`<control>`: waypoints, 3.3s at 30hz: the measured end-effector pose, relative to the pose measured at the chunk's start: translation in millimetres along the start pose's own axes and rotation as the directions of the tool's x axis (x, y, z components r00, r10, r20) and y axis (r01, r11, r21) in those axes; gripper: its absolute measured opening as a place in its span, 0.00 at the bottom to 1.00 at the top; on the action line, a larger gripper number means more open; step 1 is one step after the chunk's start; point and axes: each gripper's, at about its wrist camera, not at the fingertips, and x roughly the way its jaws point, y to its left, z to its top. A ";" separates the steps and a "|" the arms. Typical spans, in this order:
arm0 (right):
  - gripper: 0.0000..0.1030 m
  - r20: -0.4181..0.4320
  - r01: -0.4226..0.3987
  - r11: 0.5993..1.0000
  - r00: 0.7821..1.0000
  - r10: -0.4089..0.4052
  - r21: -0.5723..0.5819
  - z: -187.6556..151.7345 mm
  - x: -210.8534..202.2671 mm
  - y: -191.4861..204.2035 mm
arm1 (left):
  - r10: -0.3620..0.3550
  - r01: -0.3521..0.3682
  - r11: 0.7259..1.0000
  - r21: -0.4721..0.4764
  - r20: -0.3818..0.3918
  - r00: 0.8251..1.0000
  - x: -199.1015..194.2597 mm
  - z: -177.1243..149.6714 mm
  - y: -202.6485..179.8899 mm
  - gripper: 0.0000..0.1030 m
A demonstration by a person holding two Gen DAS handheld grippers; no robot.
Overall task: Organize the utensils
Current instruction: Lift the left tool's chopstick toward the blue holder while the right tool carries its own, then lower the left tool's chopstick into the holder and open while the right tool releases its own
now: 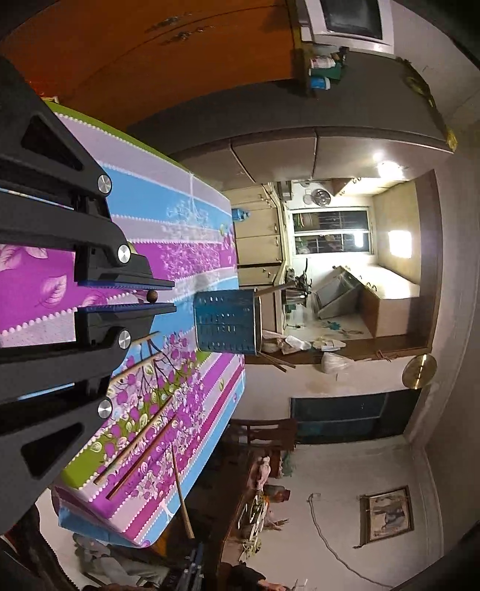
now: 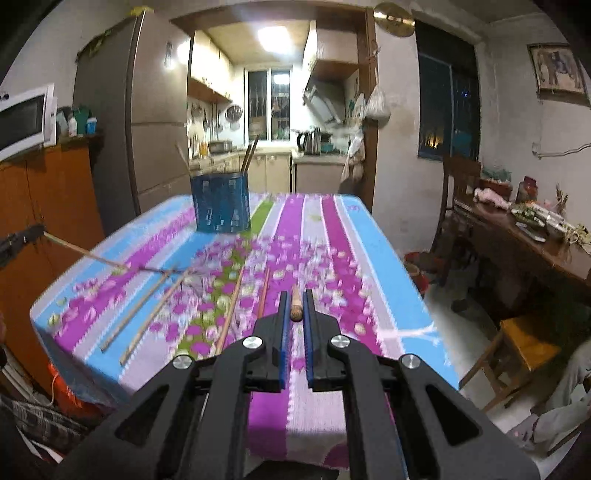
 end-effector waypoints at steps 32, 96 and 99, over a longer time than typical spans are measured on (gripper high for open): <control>0.05 0.035 -0.135 0.987 0.990 0.139 -0.087 109.1 37.8 13.2 | -0.105 0.103 0.994 -0.049 -0.060 0.993 57.1 95.2 15.7 0.08; 0.05 0.230 -0.207 0.978 0.954 0.194 0.035 316.5 232.9 84.2 | -0.098 0.105 0.994 -0.020 0.216 0.972 297.3 290.6 -18.5 0.07; 0.05 0.182 -0.199 0.979 0.965 0.189 0.038 299.9 261.7 88.2 | -0.094 0.097 0.995 -0.005 0.195 0.976 318.9 274.1 -20.9 0.07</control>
